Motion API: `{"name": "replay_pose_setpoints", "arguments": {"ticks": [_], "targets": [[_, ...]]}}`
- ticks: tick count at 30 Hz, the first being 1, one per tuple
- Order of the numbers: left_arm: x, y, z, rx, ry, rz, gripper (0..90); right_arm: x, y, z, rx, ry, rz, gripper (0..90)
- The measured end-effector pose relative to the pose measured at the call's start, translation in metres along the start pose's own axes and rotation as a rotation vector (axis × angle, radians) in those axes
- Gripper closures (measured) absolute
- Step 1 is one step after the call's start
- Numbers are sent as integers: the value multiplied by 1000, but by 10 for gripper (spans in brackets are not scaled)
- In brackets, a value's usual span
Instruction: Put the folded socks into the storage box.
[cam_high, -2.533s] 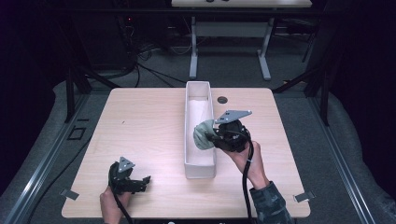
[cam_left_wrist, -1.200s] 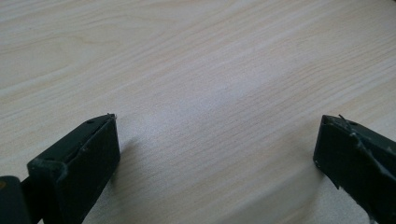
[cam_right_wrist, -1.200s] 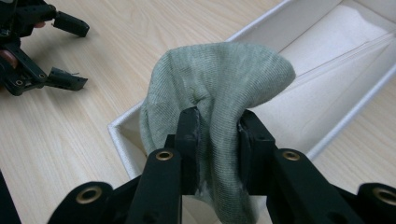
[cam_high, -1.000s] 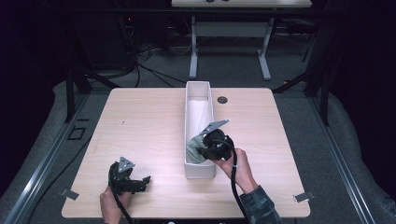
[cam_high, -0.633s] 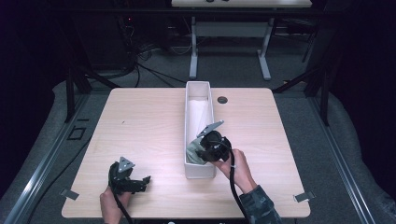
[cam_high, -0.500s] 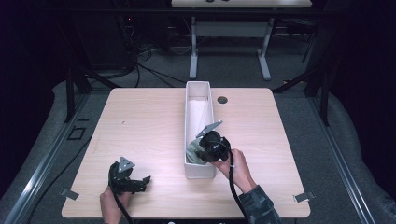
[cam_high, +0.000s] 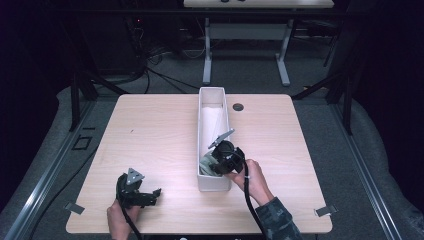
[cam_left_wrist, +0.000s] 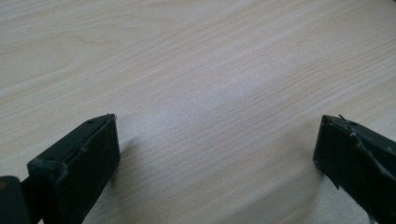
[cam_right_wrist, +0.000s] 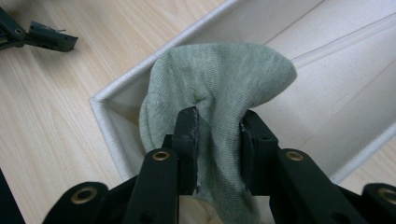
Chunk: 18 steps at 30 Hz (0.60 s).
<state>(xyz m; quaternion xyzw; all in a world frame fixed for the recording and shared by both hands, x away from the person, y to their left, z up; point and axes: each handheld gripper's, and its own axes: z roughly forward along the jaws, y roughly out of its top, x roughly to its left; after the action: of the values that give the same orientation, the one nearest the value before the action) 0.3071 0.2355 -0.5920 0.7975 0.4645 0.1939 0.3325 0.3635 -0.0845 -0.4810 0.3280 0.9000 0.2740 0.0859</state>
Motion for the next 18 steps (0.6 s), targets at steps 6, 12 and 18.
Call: {"name": "replay_pose_setpoints", "arguments": {"ticks": [6,12,18], "targets": [[0,0,0,0,-1,2,2,0,1,4,24,1,1,700],[0,0,0,0,-1,0,1,-2,2,7,41,7,4,698],[0,0,0,0,0,0,1,-3,3,12,72,5,-3,690]]}}
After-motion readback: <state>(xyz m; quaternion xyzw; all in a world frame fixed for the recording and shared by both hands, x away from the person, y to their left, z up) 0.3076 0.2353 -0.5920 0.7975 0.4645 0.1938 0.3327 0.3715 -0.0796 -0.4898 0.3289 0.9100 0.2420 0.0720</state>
